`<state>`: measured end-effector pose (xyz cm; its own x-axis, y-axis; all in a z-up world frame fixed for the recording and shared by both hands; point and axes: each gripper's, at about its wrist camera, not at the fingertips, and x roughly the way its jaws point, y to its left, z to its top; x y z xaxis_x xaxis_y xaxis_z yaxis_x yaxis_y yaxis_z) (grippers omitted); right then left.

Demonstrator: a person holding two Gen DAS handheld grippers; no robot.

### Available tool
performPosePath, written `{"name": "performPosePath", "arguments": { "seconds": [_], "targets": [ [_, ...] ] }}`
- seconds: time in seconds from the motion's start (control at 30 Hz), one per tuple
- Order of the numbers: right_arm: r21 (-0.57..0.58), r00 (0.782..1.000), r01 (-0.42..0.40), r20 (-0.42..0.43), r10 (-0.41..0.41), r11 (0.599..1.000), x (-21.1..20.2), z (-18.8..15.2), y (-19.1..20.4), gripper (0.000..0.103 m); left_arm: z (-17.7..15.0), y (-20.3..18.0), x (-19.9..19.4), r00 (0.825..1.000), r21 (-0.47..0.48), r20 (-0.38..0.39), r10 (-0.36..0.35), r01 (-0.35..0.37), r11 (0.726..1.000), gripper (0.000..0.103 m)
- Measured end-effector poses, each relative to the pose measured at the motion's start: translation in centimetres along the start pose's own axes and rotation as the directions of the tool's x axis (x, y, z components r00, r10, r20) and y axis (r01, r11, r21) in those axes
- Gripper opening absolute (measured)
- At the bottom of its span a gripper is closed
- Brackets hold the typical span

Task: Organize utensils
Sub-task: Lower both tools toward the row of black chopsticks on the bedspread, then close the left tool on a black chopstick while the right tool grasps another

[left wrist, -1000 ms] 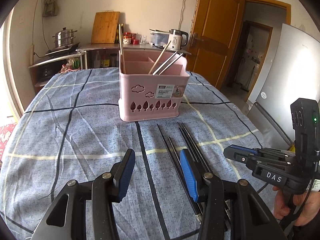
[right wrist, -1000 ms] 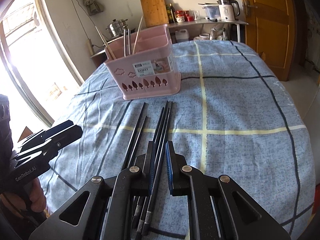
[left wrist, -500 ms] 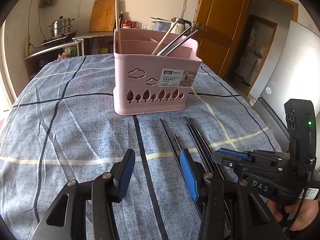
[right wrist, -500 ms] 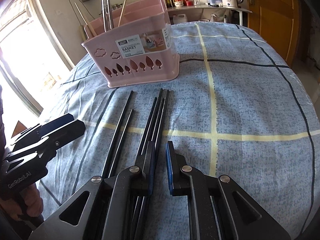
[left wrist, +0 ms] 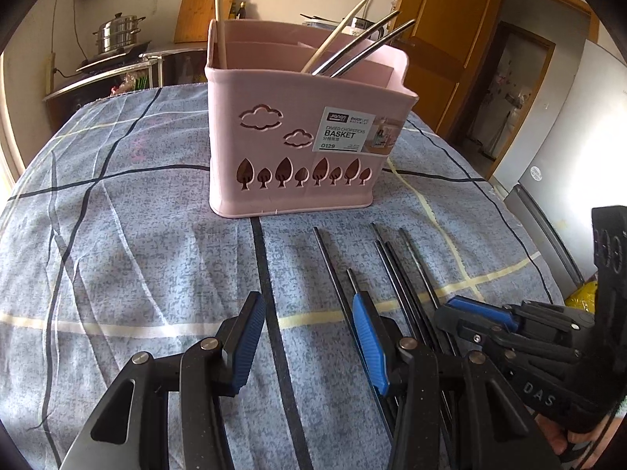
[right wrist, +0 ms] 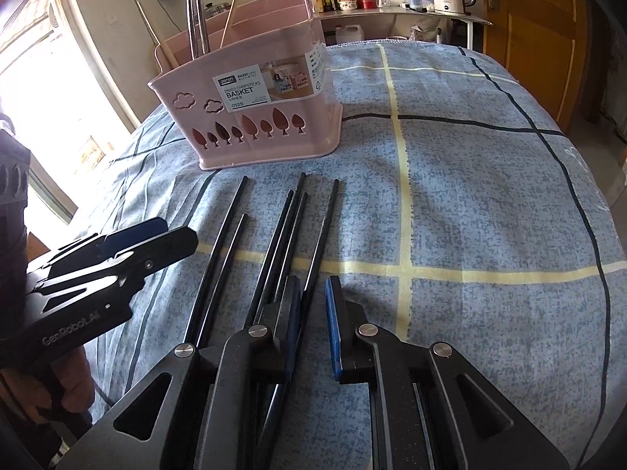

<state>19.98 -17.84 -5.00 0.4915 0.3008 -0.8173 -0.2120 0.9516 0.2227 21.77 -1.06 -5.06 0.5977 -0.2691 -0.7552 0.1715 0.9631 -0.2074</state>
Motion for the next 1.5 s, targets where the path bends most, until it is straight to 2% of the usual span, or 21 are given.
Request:
{"name": "performPosePath", "arguments": {
  "seconds": [0.47,0.53,0.57,0.63,0.77,1.0,1.23,1.5],
  "targets": [
    [0.003,1.0,0.005,0.0,-0.005,1.0,0.0,0.1,-0.3,0.012,1.8,-0.6,2.8,0.999,0.014,-0.021,0.044,-0.043,0.999,0.046],
    [0.003,1.0,0.007,0.001,-0.007,1.0,0.0,0.1,-0.3,0.012,1.8,-1.3,3.2,0.996,0.048,-0.016,0.089,-0.088,0.995,0.046],
    [0.004,1.0,0.007,0.001,-0.007,1.0,0.1,0.2,-0.4,0.012,1.8,-1.6,3.4,0.993,0.068,-0.015,0.116,-0.114,0.991,0.044],
    [0.004,1.0,0.005,0.0,-0.005,1.0,0.1,0.2,-0.5,0.012,1.6,-2.2,3.3,0.989,0.108,-0.007,0.15,-0.148,0.983,0.028],
    [0.006,1.0,0.005,0.0,-0.005,1.0,-0.1,0.2,-0.8,0.012,1.2,-2.3,2.8,0.991,0.128,-0.011,0.136,-0.134,0.983,0.01],
    [0.015,1.0,0.0,-0.012,0.0,1.0,0.0,0.5,-1.4,0.012,1.1,0.1,2.0,0.992,0.14,-0.038,0.121,-0.114,0.983,0.008],
    [0.01,0.998,0.041,-0.038,-0.041,0.999,0.8,1.8,-1.0,0.012,0.9,1.4,1.4,0.994,0.034,-0.084,0.063,-0.06,0.998,0.009],
    [0.026,0.998,0.048,-0.031,-0.047,0.998,1.6,2.5,-1.1,0.009,0.6,-0.1,1.7,0.99,0.092,-0.073,0.124,-0.118,0.989,0.01]
  ]
}}
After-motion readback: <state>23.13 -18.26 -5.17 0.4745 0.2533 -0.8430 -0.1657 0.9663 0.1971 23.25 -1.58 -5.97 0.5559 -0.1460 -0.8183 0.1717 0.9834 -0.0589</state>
